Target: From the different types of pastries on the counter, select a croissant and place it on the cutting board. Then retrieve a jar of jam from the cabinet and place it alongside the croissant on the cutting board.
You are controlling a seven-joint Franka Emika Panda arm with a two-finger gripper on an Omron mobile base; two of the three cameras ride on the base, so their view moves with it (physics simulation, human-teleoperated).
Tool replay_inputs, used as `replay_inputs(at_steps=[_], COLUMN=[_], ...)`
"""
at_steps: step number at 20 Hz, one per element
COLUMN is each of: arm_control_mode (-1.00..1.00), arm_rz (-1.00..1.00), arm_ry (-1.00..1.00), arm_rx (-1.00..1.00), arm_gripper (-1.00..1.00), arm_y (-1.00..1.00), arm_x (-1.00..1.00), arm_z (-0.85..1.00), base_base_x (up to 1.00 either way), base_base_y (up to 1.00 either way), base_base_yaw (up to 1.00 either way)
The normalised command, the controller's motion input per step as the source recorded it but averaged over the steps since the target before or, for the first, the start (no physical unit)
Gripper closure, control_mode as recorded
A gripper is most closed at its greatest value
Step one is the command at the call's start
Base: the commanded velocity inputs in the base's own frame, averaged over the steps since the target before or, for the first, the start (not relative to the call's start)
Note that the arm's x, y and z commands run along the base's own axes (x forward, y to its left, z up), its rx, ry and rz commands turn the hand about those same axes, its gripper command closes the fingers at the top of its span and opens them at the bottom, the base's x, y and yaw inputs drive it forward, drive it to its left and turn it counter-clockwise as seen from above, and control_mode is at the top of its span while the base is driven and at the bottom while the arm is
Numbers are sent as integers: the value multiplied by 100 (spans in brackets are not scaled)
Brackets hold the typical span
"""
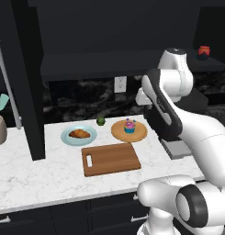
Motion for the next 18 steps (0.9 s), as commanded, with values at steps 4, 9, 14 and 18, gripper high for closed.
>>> replay_inputs(at_steps=[4,9,14,18], arm_control_mode=[-100,-100,-100,-100], arm_rz=[-14,-38,-43,-31], arm_ry=[0,-3,1,-7], arm_rx=[1,7,7,0], arm_gripper=[-100,-100,-100,-100], arm_y=[-1,-5,-41,-36], arm_x=[-2,-22,-17,0], arm_z=[21,71,62,46], base_base_x=[0,0,0,0], base_base_y=[0,0,0,0], base_base_yaw=[0,0,0,0])
